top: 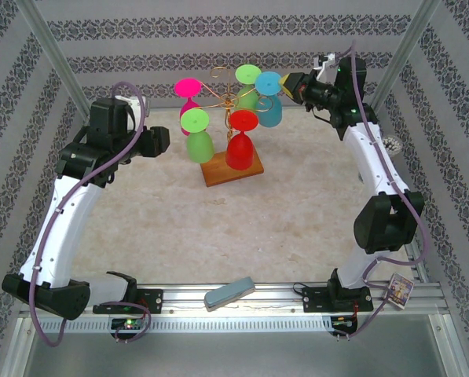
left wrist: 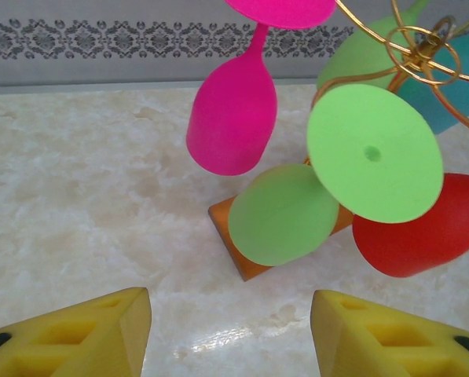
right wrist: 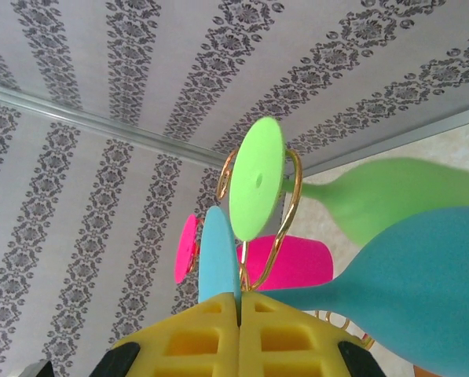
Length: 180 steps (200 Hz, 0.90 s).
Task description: Take the wine glass off the wine glass rack
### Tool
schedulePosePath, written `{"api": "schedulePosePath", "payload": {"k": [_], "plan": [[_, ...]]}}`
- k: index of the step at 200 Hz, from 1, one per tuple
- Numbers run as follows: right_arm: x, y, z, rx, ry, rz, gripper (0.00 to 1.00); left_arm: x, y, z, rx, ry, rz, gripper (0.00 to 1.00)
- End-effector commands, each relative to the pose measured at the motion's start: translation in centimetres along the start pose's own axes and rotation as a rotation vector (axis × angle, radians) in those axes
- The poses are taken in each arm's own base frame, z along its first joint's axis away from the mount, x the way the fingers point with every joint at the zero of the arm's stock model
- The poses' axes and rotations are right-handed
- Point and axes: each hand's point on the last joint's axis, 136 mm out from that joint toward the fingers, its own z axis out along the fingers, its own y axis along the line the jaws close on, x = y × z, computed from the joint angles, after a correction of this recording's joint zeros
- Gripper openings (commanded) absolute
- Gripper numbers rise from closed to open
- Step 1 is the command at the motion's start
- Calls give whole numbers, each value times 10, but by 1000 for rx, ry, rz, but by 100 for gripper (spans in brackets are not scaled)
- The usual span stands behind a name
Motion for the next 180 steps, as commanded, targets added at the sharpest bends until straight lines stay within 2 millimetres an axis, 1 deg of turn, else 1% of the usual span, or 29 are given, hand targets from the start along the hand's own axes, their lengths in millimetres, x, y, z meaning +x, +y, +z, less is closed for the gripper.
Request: {"api": "schedulePosePath", "payload": {"k": [1,23,53,75,99,116,141,162,180], "plan": [[-14,14,-13,-27,-51,-28,0,-3,-14,-8,46,-20,52,57],[-18,10,-25,-14,-78,-22,0,1,-20,-15,58,-18,65,56],[-19,5,-44,2,-104,-15,0,8,-27,-24,68,-5,76,57],[-15,-1,-57,16,-118,-9,0,17,-32,-27,70,24,85,57],[-5,-8,-70,33,-121,-4,0,29,-38,-29,72,65,85,56],[7,-13,-78,45,-116,1,0,37,-38,-32,51,86,96,55],[31,-19,-89,59,-97,3,0,50,-40,-38,39,100,104,55],[55,-22,-98,64,-74,4,0,59,-44,-44,50,113,87,55],[78,-22,-105,78,-56,-16,0,76,-42,-49,41,150,84,53]]}}
